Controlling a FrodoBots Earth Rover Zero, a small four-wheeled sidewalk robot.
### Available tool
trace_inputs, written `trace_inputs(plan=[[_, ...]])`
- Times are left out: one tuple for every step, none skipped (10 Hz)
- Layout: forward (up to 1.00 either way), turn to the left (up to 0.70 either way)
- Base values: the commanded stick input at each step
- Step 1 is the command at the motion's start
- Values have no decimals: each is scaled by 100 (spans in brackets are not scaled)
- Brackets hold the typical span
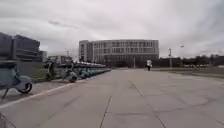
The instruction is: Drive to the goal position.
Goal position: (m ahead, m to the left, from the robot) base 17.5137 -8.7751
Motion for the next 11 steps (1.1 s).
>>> trace_inputs(plan=[[100,0],[100,0],[100,0],[100,0],[100,0],[100,0],[100,0],[100,0],[100,0],[100,0],[100,0]])
